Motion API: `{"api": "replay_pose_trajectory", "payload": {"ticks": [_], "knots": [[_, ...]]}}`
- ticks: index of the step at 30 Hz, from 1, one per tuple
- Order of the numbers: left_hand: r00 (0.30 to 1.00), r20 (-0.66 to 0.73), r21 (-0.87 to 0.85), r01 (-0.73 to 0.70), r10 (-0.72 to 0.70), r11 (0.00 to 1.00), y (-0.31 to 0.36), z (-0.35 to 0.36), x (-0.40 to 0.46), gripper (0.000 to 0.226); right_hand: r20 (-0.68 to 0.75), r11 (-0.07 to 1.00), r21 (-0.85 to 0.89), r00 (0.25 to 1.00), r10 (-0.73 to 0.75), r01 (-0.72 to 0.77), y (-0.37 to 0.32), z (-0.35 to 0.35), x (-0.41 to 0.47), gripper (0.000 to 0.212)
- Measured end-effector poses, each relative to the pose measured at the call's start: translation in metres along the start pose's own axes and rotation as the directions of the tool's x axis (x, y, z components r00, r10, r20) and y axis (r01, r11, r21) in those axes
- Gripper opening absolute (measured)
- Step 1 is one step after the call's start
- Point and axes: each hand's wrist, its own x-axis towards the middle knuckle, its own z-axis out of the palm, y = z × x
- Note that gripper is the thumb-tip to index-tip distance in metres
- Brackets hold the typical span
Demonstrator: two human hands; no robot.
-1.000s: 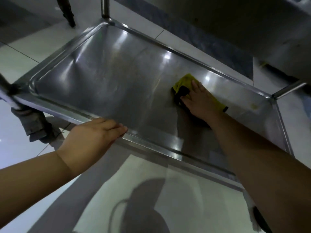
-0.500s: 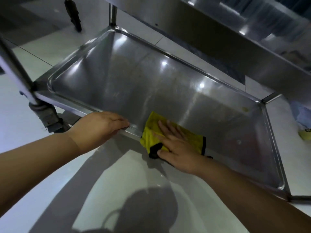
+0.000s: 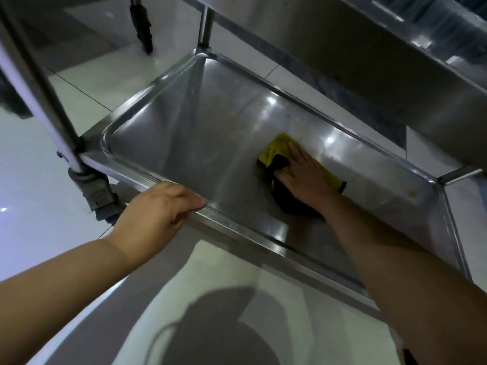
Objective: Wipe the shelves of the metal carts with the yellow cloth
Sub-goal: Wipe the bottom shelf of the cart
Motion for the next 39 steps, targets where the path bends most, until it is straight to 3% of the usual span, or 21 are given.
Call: {"api": "replay_pose_trajectory", "payload": {"ticks": [4, 7, 10, 14, 17, 20, 23, 30, 35, 39], "knots": [[1.000, -0.010, -0.062, 0.012, -0.013, 0.998, -0.007, 0.001, 0.001, 0.032, 0.026, 0.992, -0.004, 0.992, 0.127, -0.127, -0.004, -0.013, 0.029, 0.070], [0.999, -0.007, -0.081, 0.034, -0.034, 0.996, -0.008, -0.002, 0.004, 0.036, 0.024, 0.991, -0.009, 0.991, 0.134, -0.134, -0.019, -0.013, 0.024, 0.068], [0.998, 0.013, -0.075, 0.060, -0.059, 0.995, -0.009, -0.002, 0.003, 0.037, 0.018, 0.998, -0.044, 0.999, 0.035, -0.034, -0.041, -0.001, -0.002, 0.069], [0.997, 0.073, -0.066, 0.034, -0.029, 0.997, -0.005, -0.009, 0.002, 0.034, 0.059, 0.988, -0.067, 0.989, -0.138, 0.142, -0.075, 0.008, -0.056, 0.092], [0.995, 0.088, -0.044, -0.032, 0.036, 0.999, -0.017, -0.026, 0.001, 0.030, 0.109, 0.961, -0.031, 0.957, -0.270, 0.275, -0.083, 0.010, -0.090, 0.090], [0.999, 0.031, 0.071, 0.023, -0.025, 0.997, -0.038, -0.041, -0.004, 0.039, 0.148, 0.945, 0.040, 0.933, -0.327, 0.325, -0.081, 0.010, -0.097, 0.086], [0.996, 0.016, 0.049, 0.089, -0.090, 0.995, -0.043, -0.038, -0.003, 0.039, 0.134, 0.937, -0.034, 0.931, -0.340, 0.347, -0.077, 0.010, -0.076, 0.084], [0.980, -0.042, -0.110, 0.188, -0.194, 0.976, -0.054, -0.026, -0.003, 0.036, 0.006, 0.984, -0.029, 0.985, -0.173, 0.173, -0.063, -0.004, 0.020, 0.094], [0.983, -0.030, -0.108, 0.175, -0.179, 0.979, -0.056, -0.025, 0.000, 0.034, -0.021, 0.999, -0.038, 1.000, -0.001, 0.000, -0.058, -0.014, 0.076, 0.074], [0.987, -0.006, -0.099, 0.158, -0.159, 0.983, -0.061, -0.027, 0.002, 0.035, -0.024, 0.997, 0.005, 0.997, 0.076, -0.076, -0.068, -0.018, 0.087, 0.071]]}}
